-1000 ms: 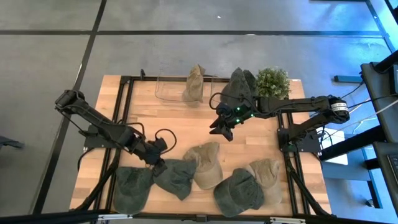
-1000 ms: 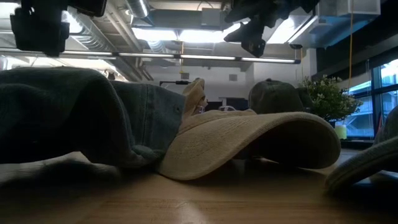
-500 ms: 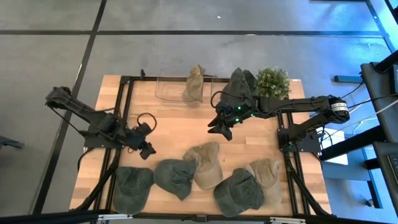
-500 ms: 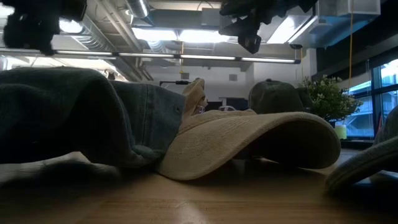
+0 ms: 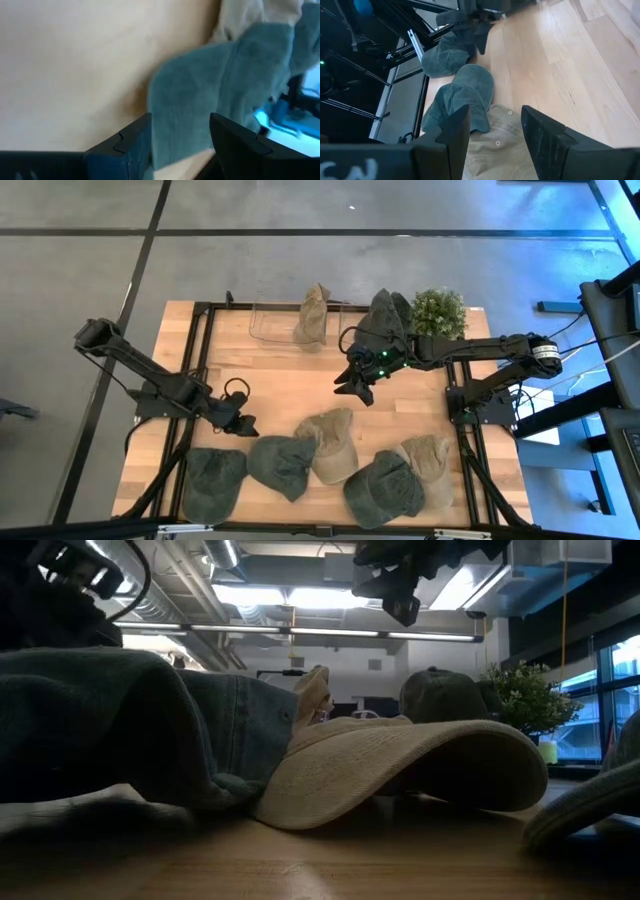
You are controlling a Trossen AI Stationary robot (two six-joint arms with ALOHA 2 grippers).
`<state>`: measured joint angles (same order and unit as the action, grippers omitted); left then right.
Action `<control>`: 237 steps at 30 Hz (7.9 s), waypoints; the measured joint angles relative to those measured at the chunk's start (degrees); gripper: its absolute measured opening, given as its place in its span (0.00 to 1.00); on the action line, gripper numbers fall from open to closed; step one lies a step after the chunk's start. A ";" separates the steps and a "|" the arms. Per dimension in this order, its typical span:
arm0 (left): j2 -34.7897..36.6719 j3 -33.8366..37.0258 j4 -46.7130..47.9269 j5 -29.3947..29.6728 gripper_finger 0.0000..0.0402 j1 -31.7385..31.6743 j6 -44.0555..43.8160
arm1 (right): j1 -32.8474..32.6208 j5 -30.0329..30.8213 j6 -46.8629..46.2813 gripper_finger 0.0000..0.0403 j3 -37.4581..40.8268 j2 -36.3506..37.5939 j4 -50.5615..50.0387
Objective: Pick & Place hat
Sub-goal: Put the black cap into the right transparent bin
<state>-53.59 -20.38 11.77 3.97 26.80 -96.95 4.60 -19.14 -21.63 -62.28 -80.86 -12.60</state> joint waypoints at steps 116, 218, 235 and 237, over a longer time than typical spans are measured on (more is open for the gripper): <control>-29.15 -12.22 -100.75 -35.38 0.02 -37.31 43.74 | 3.59 3.34 0.91 0.74 -46.36 0.04 -49.99; -27.23 -6.12 -87.38 -48.49 0.39 -44.84 44.19 | 18.73 1.69 10.34 0.04 -46.80 2.03 -47.94; -27.25 -6.08 -84.74 -45.54 0.39 -42.29 51.96 | 33.47 -1.57 31.48 0.06 -46.80 -11.98 -55.90; -27.25 -6.08 -84.72 -45.50 0.39 -41.43 52.28 | 34.37 -1.75 32.52 0.06 -46.80 -13.37 -55.95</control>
<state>-80.84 -26.46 -72.95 -41.53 -14.63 -44.66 38.97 -20.89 10.89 -109.08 -94.23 -68.55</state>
